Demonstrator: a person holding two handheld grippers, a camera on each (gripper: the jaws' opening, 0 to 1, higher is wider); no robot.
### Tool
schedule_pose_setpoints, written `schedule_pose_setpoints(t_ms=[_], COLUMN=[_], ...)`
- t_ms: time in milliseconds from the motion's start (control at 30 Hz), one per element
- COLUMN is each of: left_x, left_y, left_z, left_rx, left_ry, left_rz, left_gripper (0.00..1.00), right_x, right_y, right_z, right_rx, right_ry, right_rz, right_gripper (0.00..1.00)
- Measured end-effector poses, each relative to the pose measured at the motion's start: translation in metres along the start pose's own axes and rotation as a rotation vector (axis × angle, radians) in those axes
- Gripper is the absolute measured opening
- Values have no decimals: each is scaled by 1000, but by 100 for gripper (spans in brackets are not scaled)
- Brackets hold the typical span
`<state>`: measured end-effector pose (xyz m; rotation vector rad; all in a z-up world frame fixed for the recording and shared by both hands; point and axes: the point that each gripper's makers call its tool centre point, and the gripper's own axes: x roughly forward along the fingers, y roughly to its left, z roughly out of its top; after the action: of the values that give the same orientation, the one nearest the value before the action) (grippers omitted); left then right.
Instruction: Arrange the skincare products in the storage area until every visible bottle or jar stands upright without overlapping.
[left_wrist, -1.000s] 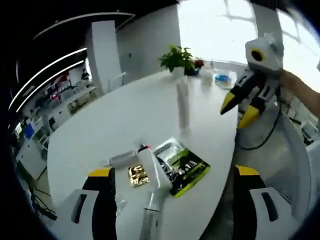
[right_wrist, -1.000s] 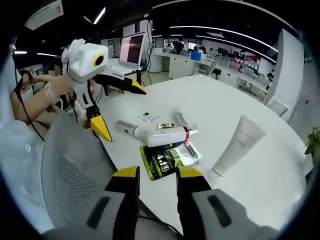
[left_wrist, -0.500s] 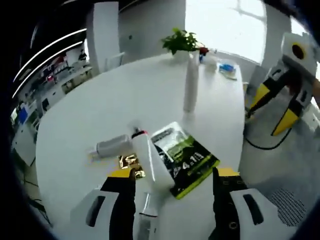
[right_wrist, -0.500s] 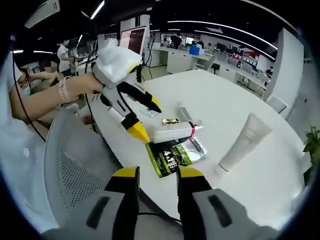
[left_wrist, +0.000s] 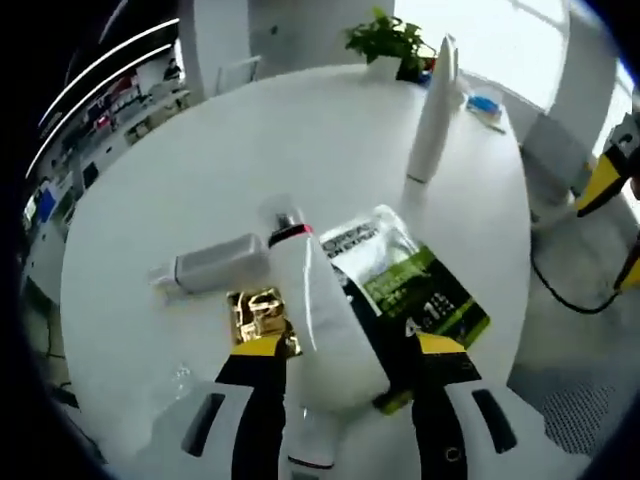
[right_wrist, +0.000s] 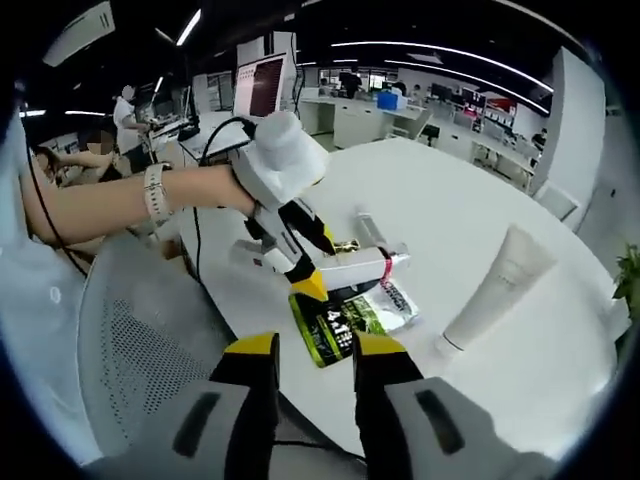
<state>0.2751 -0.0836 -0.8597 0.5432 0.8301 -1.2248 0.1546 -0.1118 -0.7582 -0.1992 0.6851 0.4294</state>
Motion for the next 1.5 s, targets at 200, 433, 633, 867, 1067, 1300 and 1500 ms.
schedule_pose_setpoints(t_ms=[200, 433, 633, 867, 1067, 1300, 1500], left_x=[11, 23, 24, 23, 22, 18, 16], left_y=[0, 11, 9, 12, 20, 23, 22], left_z=[1, -1, -2, -2, -2, -4, -3], left_rx=[-16, -51, -53, -41, -27, -37, -91], left_ry=[24, 86, 110, 112, 98, 76, -1], left_rz=[21, 63, 65, 58, 74, 63, 28], left_gripper=[45, 35, 35, 32, 28, 26, 25], right_x=[0, 0, -2, -1, 1, 3, 20], right_y=[-3, -7, -10, -14, -15, -11, -12], right_z=[-1, -4, -7, -5, -8, -12, -20], right_rx=[3, 9, 16, 12, 12, 36, 80], right_ry=[5, 11, 6, 1, 5, -7, 10], right_rz=[1, 1, 3, -1, -1, 21, 48], right_gripper=[29, 29, 29, 29, 29, 28, 31])
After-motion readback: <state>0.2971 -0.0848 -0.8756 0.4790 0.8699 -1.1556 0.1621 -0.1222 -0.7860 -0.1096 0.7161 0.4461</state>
